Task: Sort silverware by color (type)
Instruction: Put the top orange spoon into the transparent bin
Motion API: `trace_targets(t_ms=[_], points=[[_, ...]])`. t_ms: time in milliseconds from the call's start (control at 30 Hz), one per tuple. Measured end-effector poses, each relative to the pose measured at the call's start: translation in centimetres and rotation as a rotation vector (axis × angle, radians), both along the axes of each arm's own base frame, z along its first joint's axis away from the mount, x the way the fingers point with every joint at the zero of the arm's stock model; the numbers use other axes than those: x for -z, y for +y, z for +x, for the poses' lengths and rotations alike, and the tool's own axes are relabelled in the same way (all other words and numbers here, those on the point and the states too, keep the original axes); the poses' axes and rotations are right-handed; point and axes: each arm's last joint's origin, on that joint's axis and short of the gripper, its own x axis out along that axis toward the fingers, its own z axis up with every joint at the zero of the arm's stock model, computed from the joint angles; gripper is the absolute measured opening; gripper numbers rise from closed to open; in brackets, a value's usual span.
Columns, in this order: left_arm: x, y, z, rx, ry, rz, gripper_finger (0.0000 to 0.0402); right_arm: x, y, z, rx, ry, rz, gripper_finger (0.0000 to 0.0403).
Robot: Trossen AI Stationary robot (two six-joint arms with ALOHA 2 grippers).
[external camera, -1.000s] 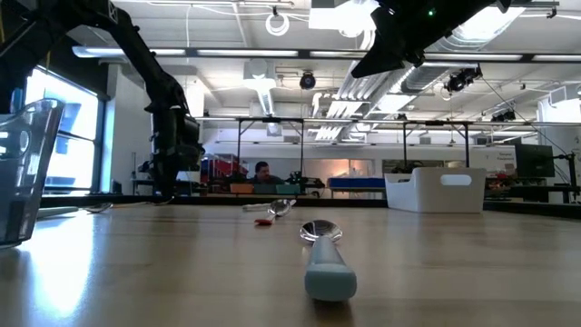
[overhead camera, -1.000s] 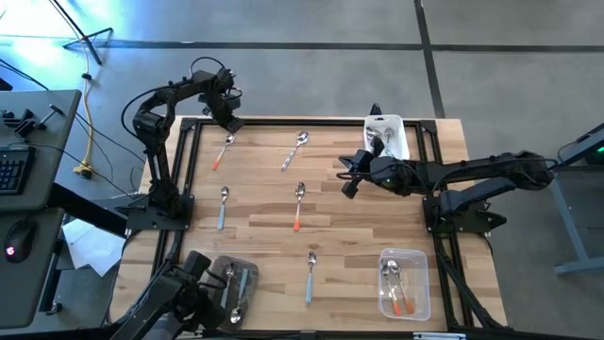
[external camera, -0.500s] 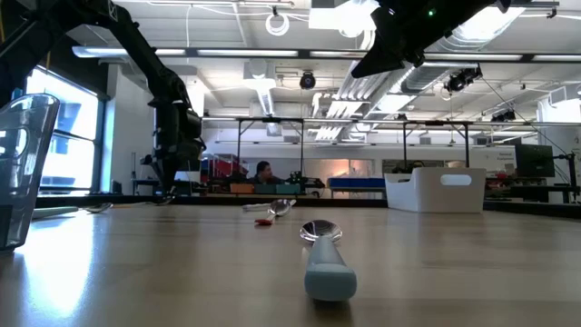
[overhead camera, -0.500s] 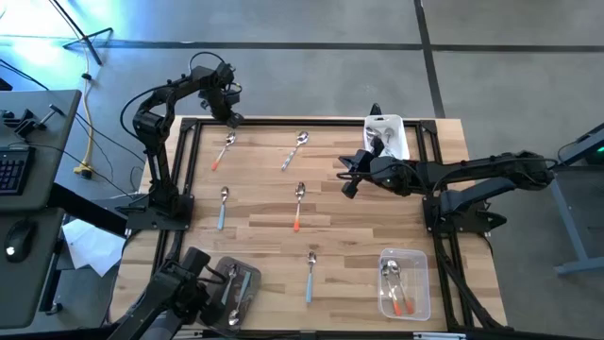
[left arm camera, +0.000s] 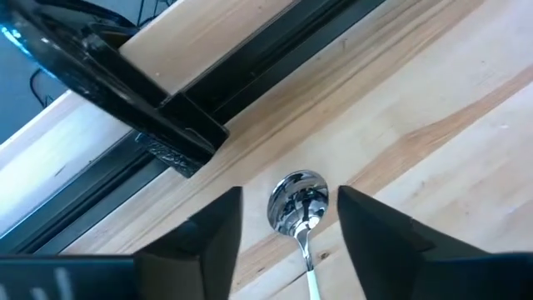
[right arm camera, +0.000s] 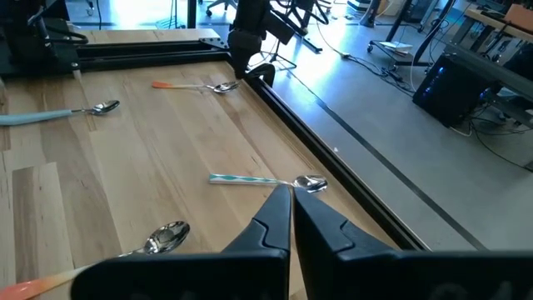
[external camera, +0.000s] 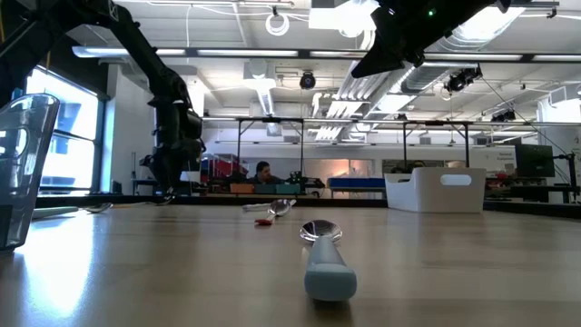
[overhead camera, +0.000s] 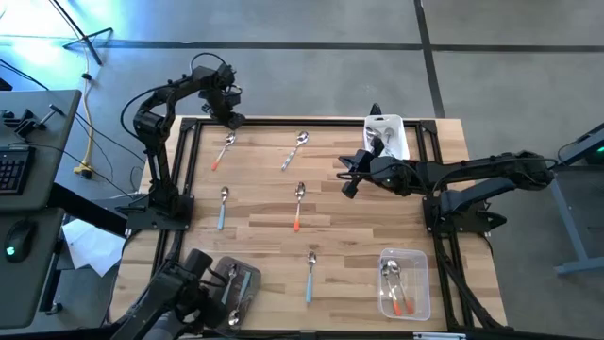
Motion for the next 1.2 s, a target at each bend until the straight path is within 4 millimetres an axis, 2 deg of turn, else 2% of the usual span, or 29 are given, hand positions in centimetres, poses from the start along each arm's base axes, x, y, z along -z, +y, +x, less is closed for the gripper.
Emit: trace_targets(t_ms=[100, 233, 533, 667, 1033, 1200], points=[[0.0, -0.1, 0.2, 0.026, -0.002, 0.001, 0.0205, 0.0, 0.0, 0.0, 0.000, 0.000, 0.000, 0.0000], [0.8, -0.6, 0.0, 0.102, 0.000, -0.020, 0.0204, 0.0, 0.0, 0.0, -0.001, 0.000, 0.001, 0.0000], [1.3, -0.6, 0.3, 0.160, -0.021, 0.005, 0.0161, 0.0, 0.0, 0.0, -0.005, 0.001, 0.002, 0.0000], [2.1, -0.6, 0.3, 0.159, -0.040, -0.048, 0.0140, 0.1, 0.0, 0.0, -0.009, 0.006, 0.004, 0.0000], [1.8, -0.1, -0.1, 0.123, -0.090, -0.042, 0.0130, 0.1, 0.0, 0.0, -0.008, 0.005, 0.006, 0.0000], [1.7, 0.0, -0.1, 0.123, -0.093, -0.039, 0.0089, 0.1, 0.0, 0.0, -0.007, 0.006, 0.006, 0.0000]])
